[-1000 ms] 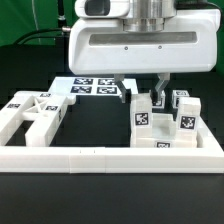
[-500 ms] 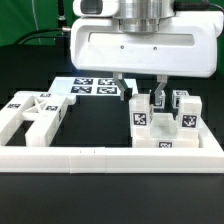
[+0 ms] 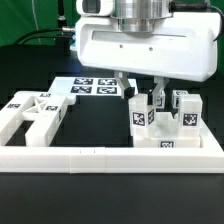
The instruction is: Assemble chair
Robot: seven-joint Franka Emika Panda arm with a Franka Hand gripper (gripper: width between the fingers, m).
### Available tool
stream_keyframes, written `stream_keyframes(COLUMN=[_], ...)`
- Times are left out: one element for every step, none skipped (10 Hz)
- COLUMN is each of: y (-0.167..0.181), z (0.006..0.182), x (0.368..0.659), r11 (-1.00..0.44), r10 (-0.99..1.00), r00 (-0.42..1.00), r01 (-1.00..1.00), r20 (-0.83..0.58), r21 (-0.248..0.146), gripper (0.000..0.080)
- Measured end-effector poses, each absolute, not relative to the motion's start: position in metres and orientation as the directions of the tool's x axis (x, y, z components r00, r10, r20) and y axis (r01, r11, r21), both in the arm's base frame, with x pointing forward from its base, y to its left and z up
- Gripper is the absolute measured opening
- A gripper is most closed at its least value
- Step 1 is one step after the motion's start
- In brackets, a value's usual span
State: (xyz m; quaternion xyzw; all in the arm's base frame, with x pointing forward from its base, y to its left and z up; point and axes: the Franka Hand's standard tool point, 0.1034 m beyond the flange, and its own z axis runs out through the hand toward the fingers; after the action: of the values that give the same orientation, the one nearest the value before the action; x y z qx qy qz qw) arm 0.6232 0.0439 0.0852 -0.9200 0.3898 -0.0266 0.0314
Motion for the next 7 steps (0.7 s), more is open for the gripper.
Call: stream_keyframes(y=[0.0447, 0.0467, 0.0494, 0.0513, 0.0519, 0.0519, 0.0519], z=[0.0856, 0.0861, 0.0860, 0.0867, 0.0872, 0.0873, 0.0874], x=[0.6226, 0.6226, 0.6224, 0.6222, 0.6221, 0.6220, 0.6219], r11=[-0.610, -0.530, -0.436, -0.337, -0.261, -0.189, -0.106], r10=[-0.792, -0.847, -0.900, -0.941, -0.965, -0.982, -0.994], r00=[0.611, 0.531, 0.437, 0.338, 0.262, 0.189, 0.106], r01=[-0.788, -0.844, -0.897, -0.938, -0.963, -0.980, -0.992], r20=[0.019, 0.014, 0.009, 0.005, 0.003, 0.001, -0.003], r21=[-0.078, -0.079, -0.078, -0.076, -0.070, -0.069, -0.069], gripper=[0.0281, 0.0281, 0.0281, 0.0281, 0.0282, 0.0282, 0.0282])
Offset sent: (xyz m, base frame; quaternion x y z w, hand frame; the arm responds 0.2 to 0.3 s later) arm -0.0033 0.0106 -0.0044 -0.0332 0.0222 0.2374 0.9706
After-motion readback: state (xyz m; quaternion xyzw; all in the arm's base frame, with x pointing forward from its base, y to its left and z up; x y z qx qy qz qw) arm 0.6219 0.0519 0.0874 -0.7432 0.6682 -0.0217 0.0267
